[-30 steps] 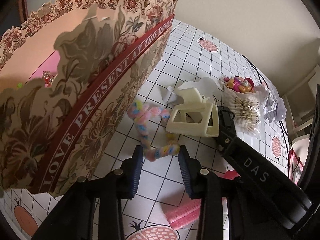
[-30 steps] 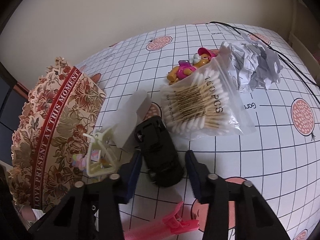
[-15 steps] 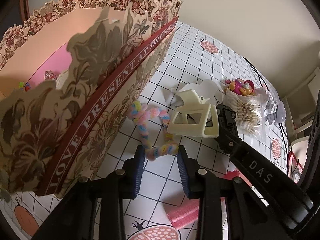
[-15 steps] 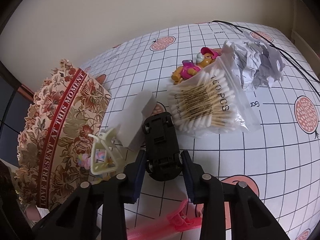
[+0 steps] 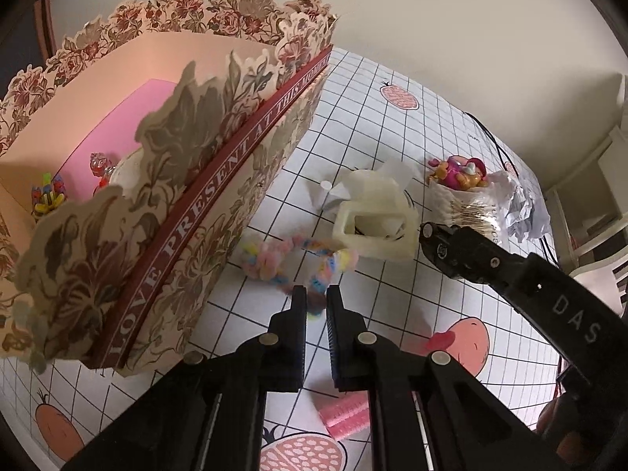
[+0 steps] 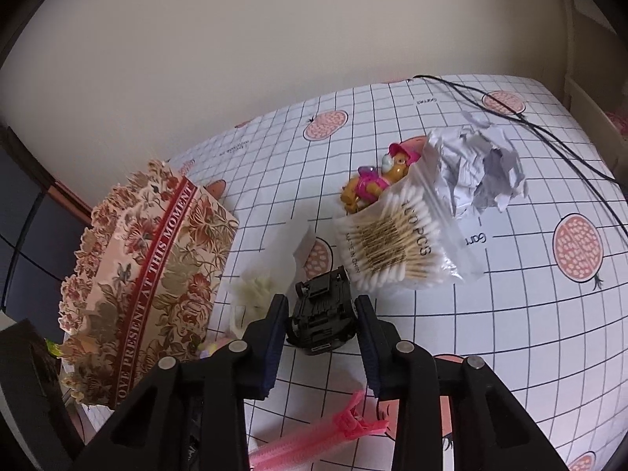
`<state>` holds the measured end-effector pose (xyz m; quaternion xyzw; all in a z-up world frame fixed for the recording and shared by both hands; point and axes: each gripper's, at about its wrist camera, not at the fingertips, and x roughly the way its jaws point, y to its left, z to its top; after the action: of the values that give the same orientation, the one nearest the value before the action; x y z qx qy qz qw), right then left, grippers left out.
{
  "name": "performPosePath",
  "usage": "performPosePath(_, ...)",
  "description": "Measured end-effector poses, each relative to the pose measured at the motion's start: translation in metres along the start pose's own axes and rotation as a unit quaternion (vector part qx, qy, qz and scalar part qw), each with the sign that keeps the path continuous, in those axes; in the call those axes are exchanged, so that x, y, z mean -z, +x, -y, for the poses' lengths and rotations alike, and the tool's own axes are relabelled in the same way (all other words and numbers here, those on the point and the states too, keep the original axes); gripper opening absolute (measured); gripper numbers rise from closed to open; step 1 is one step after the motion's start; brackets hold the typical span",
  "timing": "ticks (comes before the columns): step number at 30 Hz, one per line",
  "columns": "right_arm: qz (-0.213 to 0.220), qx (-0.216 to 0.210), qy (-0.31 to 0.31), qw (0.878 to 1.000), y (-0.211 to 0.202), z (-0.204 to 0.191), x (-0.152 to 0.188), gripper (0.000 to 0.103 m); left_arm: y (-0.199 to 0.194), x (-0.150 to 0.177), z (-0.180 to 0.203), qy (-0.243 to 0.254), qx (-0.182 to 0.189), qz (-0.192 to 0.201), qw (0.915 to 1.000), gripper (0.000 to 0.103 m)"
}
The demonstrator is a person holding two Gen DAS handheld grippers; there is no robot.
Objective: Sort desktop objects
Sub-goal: 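Grasp the black toy car with the right tool while the left tool grasps the rainbow pipe cleaner, then lift and carry the black car and rainbow pipe cleaner over the floral box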
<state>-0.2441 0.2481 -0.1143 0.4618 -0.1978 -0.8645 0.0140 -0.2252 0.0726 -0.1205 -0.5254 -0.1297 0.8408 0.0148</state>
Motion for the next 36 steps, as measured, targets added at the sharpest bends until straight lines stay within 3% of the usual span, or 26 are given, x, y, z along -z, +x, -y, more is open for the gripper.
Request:
performPosePath(8, 0.026, -0.013, 0.004, 1.0, -0.021, 0.0, -0.007, 0.037, -0.01, -0.002, 0.005, 0.002, 0.007, 0.014, 0.9999, 0.009)
performPosePath(19, 0.068, -0.026, -0.002, 0.997, -0.056, -0.009, -0.016, 0.037, -0.052, -0.013, 0.008, -0.003, 0.034, 0.062, 0.9975, 0.009)
performPosePath(36, 0.154, -0.042, -0.037, 0.986, -0.129, -0.043, -0.023, 0.037, -0.134, -0.027, 0.009, -0.004, 0.077, 0.157, 0.9846, 0.009)
